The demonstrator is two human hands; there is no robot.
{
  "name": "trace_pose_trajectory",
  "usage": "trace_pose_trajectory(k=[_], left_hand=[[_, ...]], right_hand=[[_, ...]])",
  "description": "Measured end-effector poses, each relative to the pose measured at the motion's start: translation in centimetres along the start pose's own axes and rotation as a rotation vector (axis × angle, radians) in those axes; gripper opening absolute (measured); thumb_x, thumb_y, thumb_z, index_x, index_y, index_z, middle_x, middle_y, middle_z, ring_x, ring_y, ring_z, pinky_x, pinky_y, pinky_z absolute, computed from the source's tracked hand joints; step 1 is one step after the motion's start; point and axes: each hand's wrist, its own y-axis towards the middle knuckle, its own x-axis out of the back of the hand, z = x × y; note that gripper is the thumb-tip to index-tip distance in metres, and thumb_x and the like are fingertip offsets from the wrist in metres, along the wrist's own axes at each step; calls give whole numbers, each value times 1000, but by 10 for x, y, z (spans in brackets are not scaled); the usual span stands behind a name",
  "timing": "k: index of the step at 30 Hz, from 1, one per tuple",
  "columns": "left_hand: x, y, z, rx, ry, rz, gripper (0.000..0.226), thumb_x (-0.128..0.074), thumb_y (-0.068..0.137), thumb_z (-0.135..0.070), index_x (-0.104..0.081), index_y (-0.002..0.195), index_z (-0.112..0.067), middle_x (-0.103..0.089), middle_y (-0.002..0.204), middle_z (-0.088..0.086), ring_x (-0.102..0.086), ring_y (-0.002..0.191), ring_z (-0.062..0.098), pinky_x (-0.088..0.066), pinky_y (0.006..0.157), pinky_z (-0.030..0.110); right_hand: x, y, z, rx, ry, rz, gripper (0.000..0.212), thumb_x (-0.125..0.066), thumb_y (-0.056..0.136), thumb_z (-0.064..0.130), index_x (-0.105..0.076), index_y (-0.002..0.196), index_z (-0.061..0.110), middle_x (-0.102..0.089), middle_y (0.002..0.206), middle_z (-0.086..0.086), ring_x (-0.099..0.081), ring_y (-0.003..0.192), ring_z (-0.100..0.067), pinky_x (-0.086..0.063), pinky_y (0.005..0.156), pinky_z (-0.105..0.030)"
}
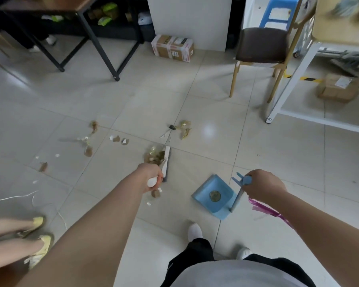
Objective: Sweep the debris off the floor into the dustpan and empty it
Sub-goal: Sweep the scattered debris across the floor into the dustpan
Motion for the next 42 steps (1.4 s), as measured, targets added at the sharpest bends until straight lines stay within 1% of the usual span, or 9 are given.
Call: trace_pose_trajectory(k=[3, 7, 13, 15, 19, 23, 27, 34, 42], left_hand=[[11, 9, -36, -15, -36, 79, 9, -48, 91, 5, -53, 88, -2, -50, 68, 10, -43, 24, 7, -41, 33, 11], [3, 19, -80, -31, -77, 170, 11, -47, 91, 4, -53, 83, -2, -51, 69, 11, -42, 25, 6, -40, 30, 11], [-58, 28, -134, 6, -271, 370, 17, -45, 94, 1, -47, 78, -4, -47, 68, 10, -42, 25, 4, -40, 29, 11], [-83, 34, -153, 47, -341, 440, 15, -46, 97, -3, -46, 81, -4, -48, 71, 9, -43, 26, 4, -40, 28, 12], [-139, 45, -194, 84, -343, 493, 17, -45, 99, -7, -45, 83, -3, -47, 71, 9, -42, 25, 4, -39, 28, 11], [-183, 58, -231, 100, -290, 426, 14, -47, 96, -4, -47, 83, -1, -51, 73, 12, -43, 25, 4, -39, 28, 11], [-183, 75, -251, 96, -334, 279, 8, -52, 94, -4, -53, 87, -1, -57, 78, 12, -44, 26, 5, -39, 30, 11], [-107, 98, -247, 195, -537, 145, 17, -50, 97, -7, -48, 81, 0, -51, 71, 8, -40, 22, 5, -35, 25, 12], [-17, 95, -229, 231, -595, 38, 24, -46, 97, -4, -49, 73, -2, -46, 67, 8, -37, 20, 6, -34, 26, 9]], right_hand=[[10, 18, 22, -13, 24, -26, 14, -53, 79, 19, -66, 76, 23, -66, 70, 3, -64, 68, -18, -47, 53, -24], [21, 40, 38, -35, 70, -35, 13, -55, 79, 21, -67, 76, 25, -67, 70, 3, -64, 68, -18, -49, 56, -26], [47, 78, 39, 4, 79, -22, 13, -55, 83, 22, -63, 73, 24, -66, 71, 2, -62, 66, -18, -44, 50, -24], [58, 94, 34, 16, 71, -20, 11, -56, 84, 22, -63, 76, 24, -65, 71, 3, -60, 64, -17, -40, 48, -24], [83, 132, 18, 44, 69, -9, 10, -58, 84, 25, -67, 87, 27, -64, 73, 5, -59, 66, -15, -36, 47, -22], [110, 178, 1, 67, 53, 20, 12, -59, 82, 26, -70, 88, 27, -65, 74, 5, -61, 70, -17, -40, 50, -23], [130, 215, -3, 115, 6, 32, 12, -58, 79, 27, -69, 83, 26, -65, 72, 4, -62, 71, -20, -45, 54, -25], [151, 250, 29, 185, -90, 32, 12, -55, 76, 23, -67, 79, 21, -64, 65, 3, -63, 63, -20, -45, 49, -24], [165, 273, 104, 262, -166, 19, 11, -55, 80, 21, -66, 81, 21, -65, 72, 1, -62, 67, -19, -43, 50, -24]])
